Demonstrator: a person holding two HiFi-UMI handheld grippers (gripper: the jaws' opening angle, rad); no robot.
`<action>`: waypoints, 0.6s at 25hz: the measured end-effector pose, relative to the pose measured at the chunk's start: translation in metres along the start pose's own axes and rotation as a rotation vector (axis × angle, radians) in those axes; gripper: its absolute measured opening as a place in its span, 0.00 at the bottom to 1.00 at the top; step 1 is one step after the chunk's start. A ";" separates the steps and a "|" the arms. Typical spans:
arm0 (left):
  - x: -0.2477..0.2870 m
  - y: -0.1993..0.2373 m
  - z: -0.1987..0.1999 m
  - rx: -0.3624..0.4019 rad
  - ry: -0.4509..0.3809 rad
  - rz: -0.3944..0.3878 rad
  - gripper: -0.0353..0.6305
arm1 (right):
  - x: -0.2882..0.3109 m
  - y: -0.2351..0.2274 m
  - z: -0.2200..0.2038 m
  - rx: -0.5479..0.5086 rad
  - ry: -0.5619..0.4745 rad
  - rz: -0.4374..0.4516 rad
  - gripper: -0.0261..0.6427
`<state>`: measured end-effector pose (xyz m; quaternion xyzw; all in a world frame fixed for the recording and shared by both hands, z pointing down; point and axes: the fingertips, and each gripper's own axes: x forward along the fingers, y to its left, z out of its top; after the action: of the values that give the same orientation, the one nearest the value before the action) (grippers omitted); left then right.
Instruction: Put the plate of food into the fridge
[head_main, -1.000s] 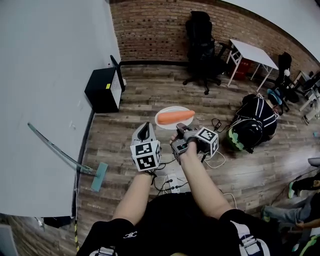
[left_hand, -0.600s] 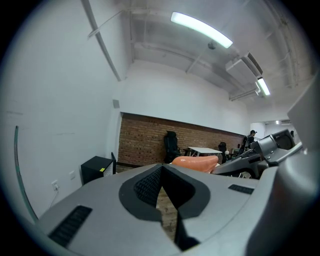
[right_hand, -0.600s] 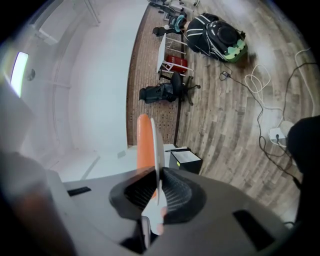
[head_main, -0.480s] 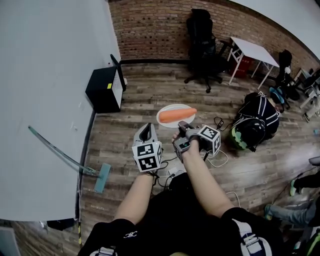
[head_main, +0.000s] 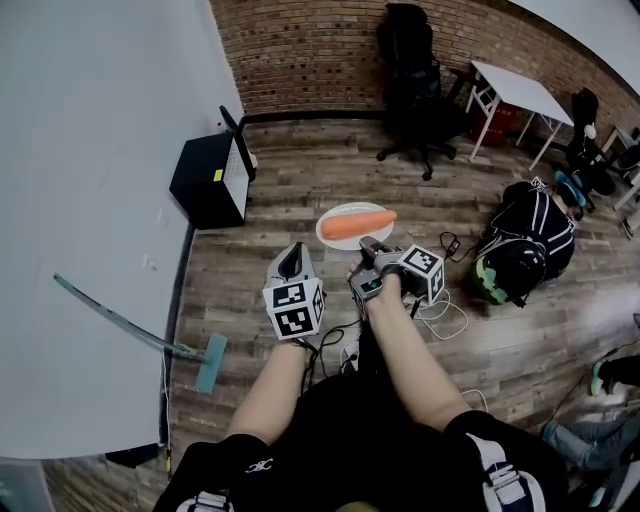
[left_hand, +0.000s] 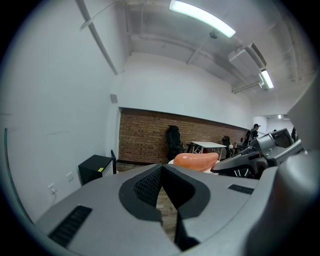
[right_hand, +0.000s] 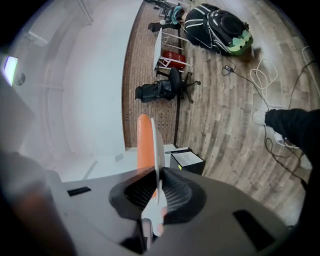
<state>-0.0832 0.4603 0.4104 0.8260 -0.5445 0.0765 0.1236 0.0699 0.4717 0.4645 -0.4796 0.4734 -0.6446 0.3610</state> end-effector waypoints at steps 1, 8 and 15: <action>0.016 -0.001 0.001 0.005 0.002 0.003 0.05 | 0.013 0.004 0.011 -0.002 0.002 0.008 0.10; 0.136 0.002 0.051 -0.014 -0.025 0.064 0.05 | 0.115 0.057 0.099 -0.059 0.033 0.032 0.10; 0.234 -0.001 0.098 -0.036 -0.073 0.121 0.05 | 0.199 0.106 0.158 -0.118 0.111 0.047 0.10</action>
<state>0.0092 0.2263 0.3776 0.7915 -0.5989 0.0435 0.1137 0.1672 0.2162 0.4326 -0.4521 0.5413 -0.6324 0.3203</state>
